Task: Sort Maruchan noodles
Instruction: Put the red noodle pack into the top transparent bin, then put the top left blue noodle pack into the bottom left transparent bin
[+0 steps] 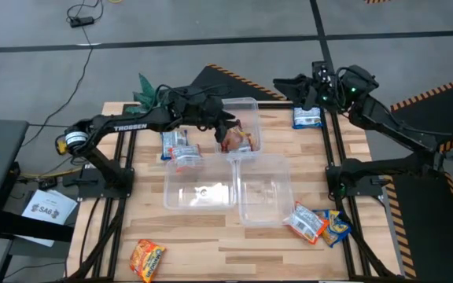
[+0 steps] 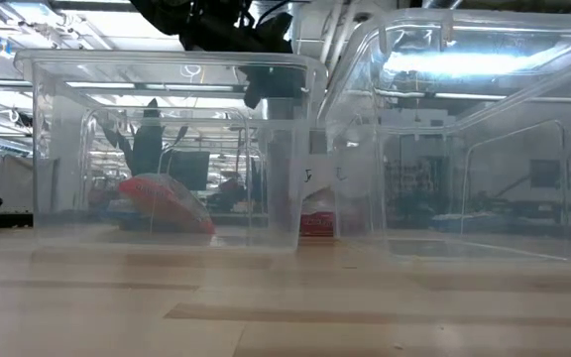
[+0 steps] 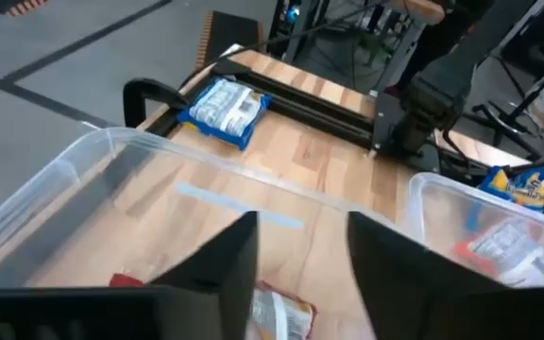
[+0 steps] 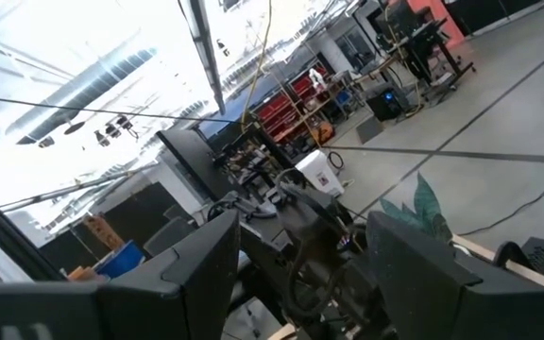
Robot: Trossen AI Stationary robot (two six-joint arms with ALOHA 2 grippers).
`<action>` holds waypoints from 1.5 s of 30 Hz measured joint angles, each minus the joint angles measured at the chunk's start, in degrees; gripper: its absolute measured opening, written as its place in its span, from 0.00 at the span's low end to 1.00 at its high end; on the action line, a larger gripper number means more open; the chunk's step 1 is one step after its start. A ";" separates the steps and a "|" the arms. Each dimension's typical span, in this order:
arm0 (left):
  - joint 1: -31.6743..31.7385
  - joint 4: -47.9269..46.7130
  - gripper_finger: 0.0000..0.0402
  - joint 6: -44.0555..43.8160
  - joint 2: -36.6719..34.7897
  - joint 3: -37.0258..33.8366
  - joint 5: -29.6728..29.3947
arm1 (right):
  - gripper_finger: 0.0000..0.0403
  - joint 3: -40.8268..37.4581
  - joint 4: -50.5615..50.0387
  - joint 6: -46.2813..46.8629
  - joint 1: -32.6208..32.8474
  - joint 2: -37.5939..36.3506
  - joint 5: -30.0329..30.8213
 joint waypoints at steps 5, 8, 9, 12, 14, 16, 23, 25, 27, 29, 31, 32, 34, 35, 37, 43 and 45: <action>1.60 -0.89 0.56 -0.13 -5.66 -0.02 4.70 | 0.63 0.00 0.01 0.02 0.00 -0.02 0.00; 3.15 -5.41 0.59 -0.13 -11.60 0.00 5.85 | 0.63 0.00 0.00 0.02 0.00 -0.02 0.00; 3.67 -8.01 0.59 0.09 -13.78 0.00 5.88 | 0.63 0.00 0.00 0.02 0.01 -0.02 0.00; 4.75 -16.58 0.59 2.55 -20.40 0.02 5.21 | 0.63 0.00 -0.27 0.02 0.00 -0.02 0.00; 4.91 -22.48 0.59 4.33 -24.18 0.04 3.92 | 0.63 0.00 -0.77 0.02 0.00 -0.02 0.00; 4.89 -27.58 0.58 5.52 -27.09 0.04 2.35 | 0.63 0.00 -1.14 0.02 0.00 -0.01 0.00; 4.88 -34.33 0.58 6.59 -30.71 0.04 -1.51 | 0.63 0.00 -1.86 0.06 0.02 -0.02 0.00; 4.88 -36.07 0.58 6.78 -30.54 -0.10 -2.05 | 0.63 0.00 -1.94 0.48 0.02 0.00 0.00; 4.87 -35.69 0.58 6.84 -30.49 -2.40 -2.04 | 0.63 0.00 -1.90 0.48 0.05 0.00 0.00; 4.88 -34.42 0.58 5.69 -31.53 -7.17 -1.99 | 0.63 0.00 -1.91 0.48 0.09 0.00 0.00; 4.88 -29.64 0.58 2.82 -34.19 -13.54 -2.36 | 0.63 0.00 -2.12 0.48 0.09 0.00 0.00; 4.94 -26.75 0.58 0.74 -36.00 -16.99 -3.17 | 0.63 0.00 -2.26 0.48 0.09 0.00 0.00; 5.24 -21.32 0.58 -4.10 -40.04 -23.84 -5.53 | 0.63 0.00 -2.98 0.48 0.09 0.00 0.00; 5.36 -19.56 0.58 -6.60 -42.10 -26.69 -7.28 | 0.63 0.00 -3.52 0.48 0.09 0.00 0.01; 5.36 -19.27 0.58 -12.32 -45.72 -31.05 -12.73 | 0.63 0.00 -4.74 0.48 0.09 0.00 0.32; 5.34 -37.59 0.58 -28.00 -47.61 -35.74 -20.63 | 0.63 0.00 -6.91 0.48 0.09 0.00 0.50; 5.36 -38.45 0.58 -30.85 -46.18 -36.98 -22.90 | 0.63 0.00 -7.17 0.48 0.09 0.00 0.50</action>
